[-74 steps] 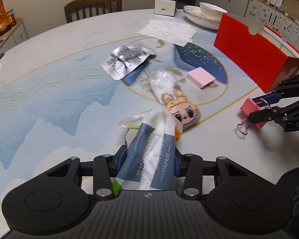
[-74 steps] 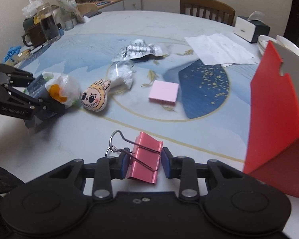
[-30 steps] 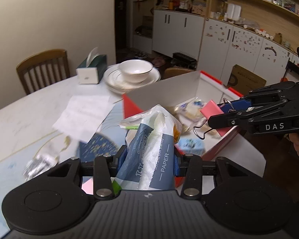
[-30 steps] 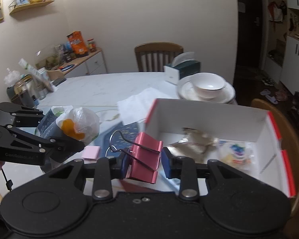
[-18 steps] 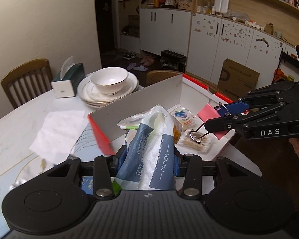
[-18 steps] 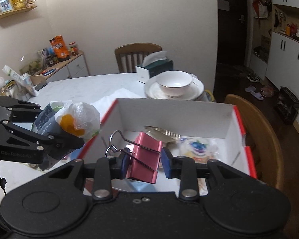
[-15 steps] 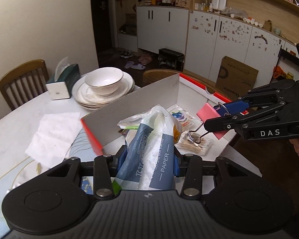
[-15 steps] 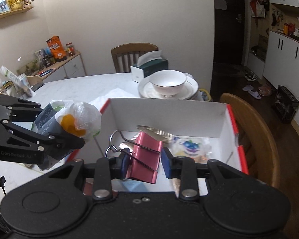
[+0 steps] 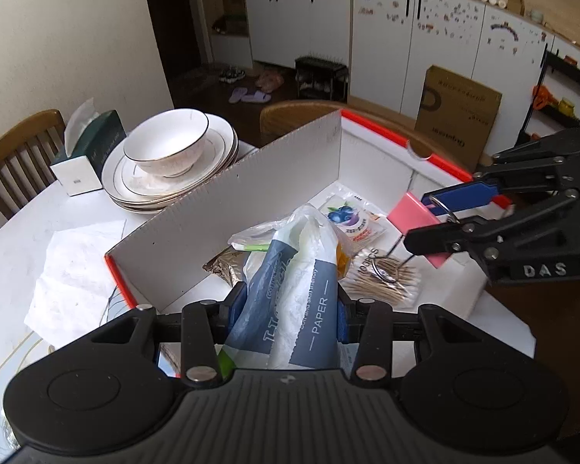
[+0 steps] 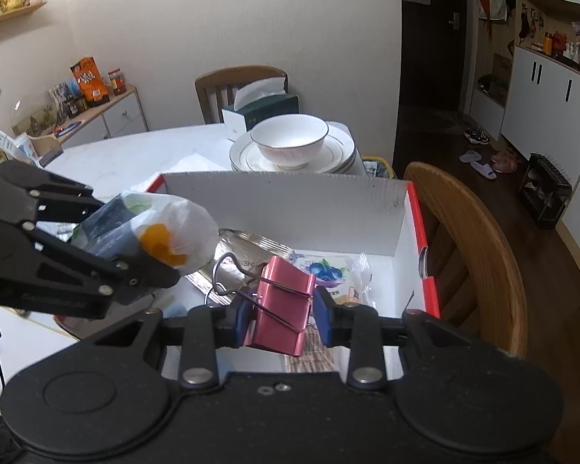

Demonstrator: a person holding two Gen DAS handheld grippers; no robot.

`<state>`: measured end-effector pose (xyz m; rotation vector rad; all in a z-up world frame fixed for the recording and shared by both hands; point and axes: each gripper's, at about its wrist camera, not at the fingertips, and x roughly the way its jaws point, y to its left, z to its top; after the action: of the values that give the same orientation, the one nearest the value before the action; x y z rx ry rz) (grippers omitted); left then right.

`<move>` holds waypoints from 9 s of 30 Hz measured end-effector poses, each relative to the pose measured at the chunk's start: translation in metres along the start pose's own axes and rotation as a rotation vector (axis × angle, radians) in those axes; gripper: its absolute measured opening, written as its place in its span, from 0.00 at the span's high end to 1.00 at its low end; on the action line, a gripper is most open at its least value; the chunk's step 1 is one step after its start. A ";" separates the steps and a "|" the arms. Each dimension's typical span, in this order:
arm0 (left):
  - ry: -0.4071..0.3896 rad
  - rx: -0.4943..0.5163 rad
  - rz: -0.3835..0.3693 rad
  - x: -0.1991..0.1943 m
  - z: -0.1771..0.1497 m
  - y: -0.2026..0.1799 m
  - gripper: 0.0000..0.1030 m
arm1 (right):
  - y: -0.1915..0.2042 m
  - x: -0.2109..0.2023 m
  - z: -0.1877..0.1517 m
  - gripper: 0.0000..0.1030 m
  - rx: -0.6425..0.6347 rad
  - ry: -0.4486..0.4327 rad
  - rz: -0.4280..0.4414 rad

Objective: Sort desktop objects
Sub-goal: 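Carry the tissue pack and pink binder clip with both grippers into the box, then lower both items into the box and open both grippers, then withdraw both grippers from the box back over the table, then grasp the plush bunny keychain with the left gripper while the right grasps the pink sticky notes, then carry the bunny keychain and pink sticky notes with both grippers into the box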

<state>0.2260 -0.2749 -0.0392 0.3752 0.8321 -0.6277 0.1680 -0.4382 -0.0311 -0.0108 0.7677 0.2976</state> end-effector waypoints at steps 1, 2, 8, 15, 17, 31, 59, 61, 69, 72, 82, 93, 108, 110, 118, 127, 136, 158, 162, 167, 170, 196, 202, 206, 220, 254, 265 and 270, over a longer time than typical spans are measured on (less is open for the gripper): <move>0.009 0.002 0.000 0.004 0.002 0.000 0.59 | -0.001 0.003 0.001 0.68 -0.003 0.005 0.001; 0.016 0.004 0.002 0.008 0.004 0.000 0.59 | -0.002 0.005 0.000 0.68 -0.009 0.010 0.001; 0.058 0.027 0.017 0.032 0.014 0.000 0.59 | -0.008 0.018 -0.001 0.68 -0.015 0.049 -0.004; 0.104 -0.012 0.020 0.053 0.019 0.007 0.59 | -0.008 0.033 -0.005 0.68 -0.044 0.110 0.007; 0.113 -0.011 0.023 0.057 0.020 0.007 0.59 | -0.007 0.038 -0.006 0.68 -0.057 0.126 0.007; 0.171 -0.006 0.018 0.075 0.015 0.005 0.59 | -0.004 0.064 -0.012 0.68 -0.092 0.211 0.002; 0.142 -0.051 -0.032 0.058 0.003 0.008 0.30 | -0.010 0.060 -0.009 0.60 -0.059 0.238 0.036; 0.118 -0.065 -0.036 0.051 0.002 0.010 0.30 | -0.010 0.056 -0.008 0.59 -0.054 0.232 0.041; 0.052 -0.098 -0.055 0.025 -0.003 0.012 0.30 | -0.006 0.033 -0.003 0.57 -0.042 0.166 0.056; 0.029 -0.103 -0.060 0.014 -0.005 0.012 0.30 | -0.003 0.026 -0.001 0.49 -0.040 0.146 0.059; -0.037 -0.128 -0.078 -0.022 -0.016 0.014 0.30 | 0.012 0.004 0.002 0.43 -0.015 0.089 0.056; -0.118 -0.119 -0.088 -0.065 -0.040 0.017 0.30 | 0.037 -0.020 0.000 0.39 0.013 0.028 0.037; -0.177 -0.140 -0.071 -0.118 -0.095 0.053 0.11 | 0.106 -0.034 -0.003 0.30 0.024 -0.030 0.051; -0.176 -0.154 -0.063 -0.123 -0.106 0.062 0.11 | 0.116 -0.035 -0.003 0.29 0.019 -0.036 0.054; -0.168 -0.217 0.003 -0.139 -0.150 0.103 0.00 | 0.163 -0.026 -0.002 0.29 -0.002 -0.033 0.079; -0.104 -0.270 0.058 -0.143 -0.199 0.144 0.00 | 0.210 -0.008 -0.003 0.28 -0.018 -0.013 0.091; -0.044 -0.312 0.101 -0.133 -0.236 0.171 0.00 | 0.240 0.017 -0.001 0.28 -0.044 0.013 0.089; 0.022 -0.404 0.179 -0.094 -0.257 0.175 0.00 | 0.278 0.114 -0.012 0.28 -0.123 0.111 0.053; 0.037 -0.424 0.189 -0.088 -0.259 0.175 0.00 | 0.283 0.128 -0.013 0.28 -0.125 0.130 0.049; 0.023 -0.433 0.211 -0.088 -0.260 0.173 0.00 | 0.289 0.143 -0.011 0.28 -0.132 0.146 0.046; 0.024 -0.449 0.225 -0.087 -0.260 0.174 0.00 | 0.292 0.149 -0.010 0.28 -0.139 0.150 0.048; 0.026 -0.521 0.231 -0.093 -0.265 0.174 0.38 | 0.300 0.167 -0.010 0.47 -0.162 0.172 0.028; 0.029 -0.533 0.228 -0.094 -0.266 0.175 0.48 | 0.299 0.166 -0.009 0.58 -0.160 0.179 0.028; 0.028 -0.537 0.224 -0.095 -0.266 0.175 0.49 | 0.298 0.164 -0.009 0.61 -0.155 0.181 0.030; -0.001 -0.559 0.205 -0.113 -0.252 0.167 0.50 | 0.290 0.130 -0.007 0.61 -0.155 0.163 0.082; -0.106 -0.441 0.141 -0.127 -0.134 0.096 0.50 | 0.160 0.006 0.028 0.61 -0.086 0.022 0.103; -0.100 -0.384 0.115 -0.097 -0.093 0.063 0.50 | 0.096 -0.002 0.026 0.61 -0.029 -0.003 0.063; -0.097 -0.344 0.098 -0.084 -0.073 0.046 0.50 | 0.071 -0.006 0.023 0.61 -0.005 -0.012 0.045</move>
<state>0.1715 -0.1700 -0.0161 0.0716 0.8057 -0.3983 0.1605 -0.3694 -0.0036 0.0031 0.7563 0.3421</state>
